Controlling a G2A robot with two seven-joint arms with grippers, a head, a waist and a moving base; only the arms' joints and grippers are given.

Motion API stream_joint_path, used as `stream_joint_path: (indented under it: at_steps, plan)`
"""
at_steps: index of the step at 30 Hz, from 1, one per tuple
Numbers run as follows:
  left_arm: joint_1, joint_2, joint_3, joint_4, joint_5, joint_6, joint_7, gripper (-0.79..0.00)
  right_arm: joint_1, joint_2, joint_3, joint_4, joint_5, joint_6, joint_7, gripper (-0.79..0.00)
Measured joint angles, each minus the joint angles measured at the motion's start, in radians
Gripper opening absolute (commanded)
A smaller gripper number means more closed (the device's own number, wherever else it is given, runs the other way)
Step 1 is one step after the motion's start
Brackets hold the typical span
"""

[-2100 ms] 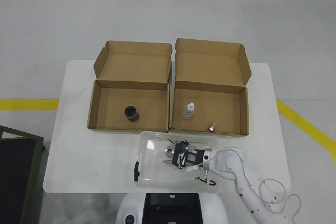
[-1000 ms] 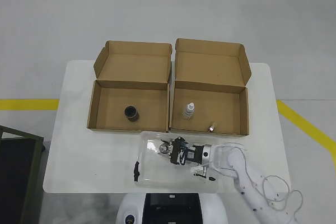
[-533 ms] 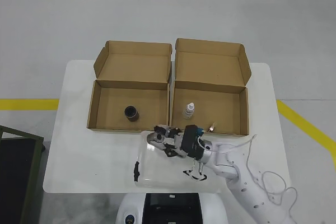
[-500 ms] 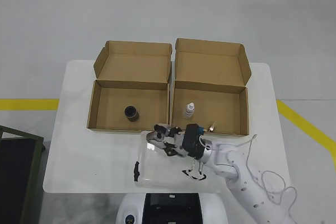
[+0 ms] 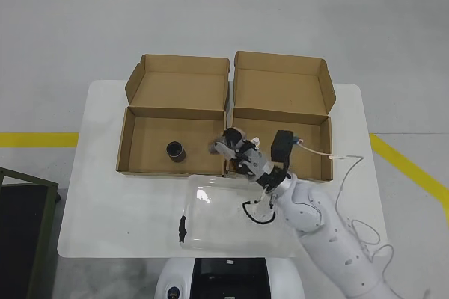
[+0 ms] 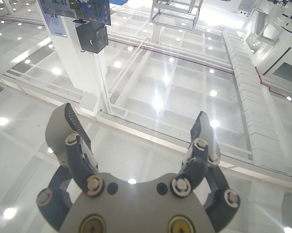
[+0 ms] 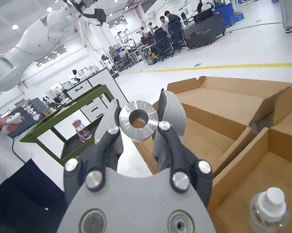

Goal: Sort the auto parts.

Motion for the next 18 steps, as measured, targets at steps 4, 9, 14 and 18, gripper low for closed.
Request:
stream_joint_path:
  at_steps: [4,9,14,18]
  plan:
    - [0.0,0.0,0.0,0.0,0.0,0.0,0.0,0.0,-0.015,0.002,0.03,-0.035,0.027,0.012,-0.002,-0.785]
    - [0.0,0.0,0.0,0.0,0.0,0.0,0.0,0.0,-0.035,0.006,0.064,-0.071,0.04,0.028,0.007,-0.785]
    - [0.0,0.0,0.0,0.0,0.0,0.0,0.0,0.0,-0.048,0.007,0.089,-0.081,0.052,0.033,0.008,-0.785]
    - [0.0,0.0,0.0,0.0,0.0,0.0,0.0,0.0,-0.041,0.006,0.088,-0.071,0.041,0.029,0.014,-0.785]
